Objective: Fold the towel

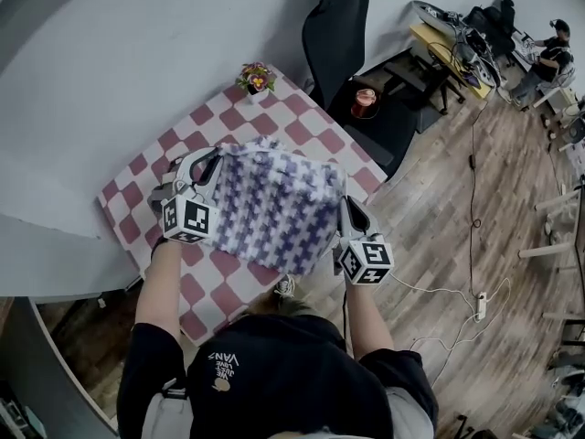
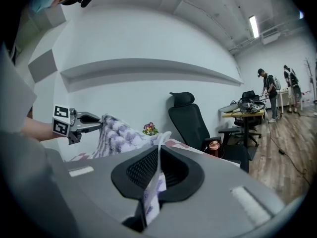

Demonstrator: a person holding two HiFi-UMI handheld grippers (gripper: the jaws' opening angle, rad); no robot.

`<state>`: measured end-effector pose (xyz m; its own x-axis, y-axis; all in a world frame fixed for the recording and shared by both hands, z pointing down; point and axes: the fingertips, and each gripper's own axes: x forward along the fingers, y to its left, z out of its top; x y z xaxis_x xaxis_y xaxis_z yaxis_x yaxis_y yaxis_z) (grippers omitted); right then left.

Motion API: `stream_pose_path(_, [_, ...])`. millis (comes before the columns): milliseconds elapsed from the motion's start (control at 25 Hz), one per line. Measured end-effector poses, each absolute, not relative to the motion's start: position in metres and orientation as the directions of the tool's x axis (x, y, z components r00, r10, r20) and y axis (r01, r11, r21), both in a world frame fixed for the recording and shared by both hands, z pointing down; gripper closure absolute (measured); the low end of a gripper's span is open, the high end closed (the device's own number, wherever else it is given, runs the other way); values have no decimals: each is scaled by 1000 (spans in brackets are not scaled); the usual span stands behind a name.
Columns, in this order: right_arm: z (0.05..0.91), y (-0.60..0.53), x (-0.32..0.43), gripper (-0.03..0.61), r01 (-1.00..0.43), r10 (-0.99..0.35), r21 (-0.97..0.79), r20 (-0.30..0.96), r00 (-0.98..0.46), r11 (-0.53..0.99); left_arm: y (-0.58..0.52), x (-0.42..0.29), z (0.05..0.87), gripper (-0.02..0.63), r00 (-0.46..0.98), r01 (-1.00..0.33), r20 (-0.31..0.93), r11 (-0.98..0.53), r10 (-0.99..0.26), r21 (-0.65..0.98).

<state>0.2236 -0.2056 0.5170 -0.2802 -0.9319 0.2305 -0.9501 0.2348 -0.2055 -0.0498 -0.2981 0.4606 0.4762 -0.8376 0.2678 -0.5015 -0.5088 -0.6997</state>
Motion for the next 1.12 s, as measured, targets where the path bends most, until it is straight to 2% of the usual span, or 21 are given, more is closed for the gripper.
stream_pose_path(200, [544,-257,238,559,-955,-924,-196,272,-270,221,-350,-40,500,565,409,-532,307,-498,-859,-684])
stream_pose_path(360, [573,-286,240,558,-953,-905,-225,328,-271,204,-377,-43,546,563,358,-581,410,-544,-839,-605])
stream_pose_path(400, [581,-290,241,557,-953,-898,-237,349,-267,190,-382,-48,558,531,339,-607,442,-552,-830,-571])
stream_pose_path(440, [589,-293,244,557,-954,-892,-245,372,-256,171,-386,-55,568,463,315,-636,470,-551,-825,-541])
stream_pose_path(480, [595,-294,247,533,-957,-888,-248,390,-242,152,-387,-63,575,429,291,-659,490,-544,-822,-520])
stream_pose_path(520, [599,-292,251,487,-959,-886,-247,401,-232,139,-387,-71,578,423,270,-673,504,-535,-821,-511])
stream_pose_path(680, [600,-272,265,402,-962,-889,-241,402,-218,127,-368,-103,575,419,238,-681,522,-524,-819,-511])
stream_pose_path(760, [600,-257,268,400,-959,-888,-255,403,-222,124,-352,-117,577,419,255,-705,539,-536,-803,-464])
stream_pose_path(920, [600,-220,249,373,-940,-874,-288,389,-291,185,-303,-135,588,419,356,-764,577,-584,-735,-273])
stream_pose_path(1040, [601,-188,231,360,-934,-853,-247,396,-340,258,-265,-140,604,394,435,-781,583,-610,-686,-135])
stream_pose_path(1120, [603,-166,217,353,-930,-835,-197,410,-366,311,-243,-142,613,374,468,-759,592,-642,-656,-112])
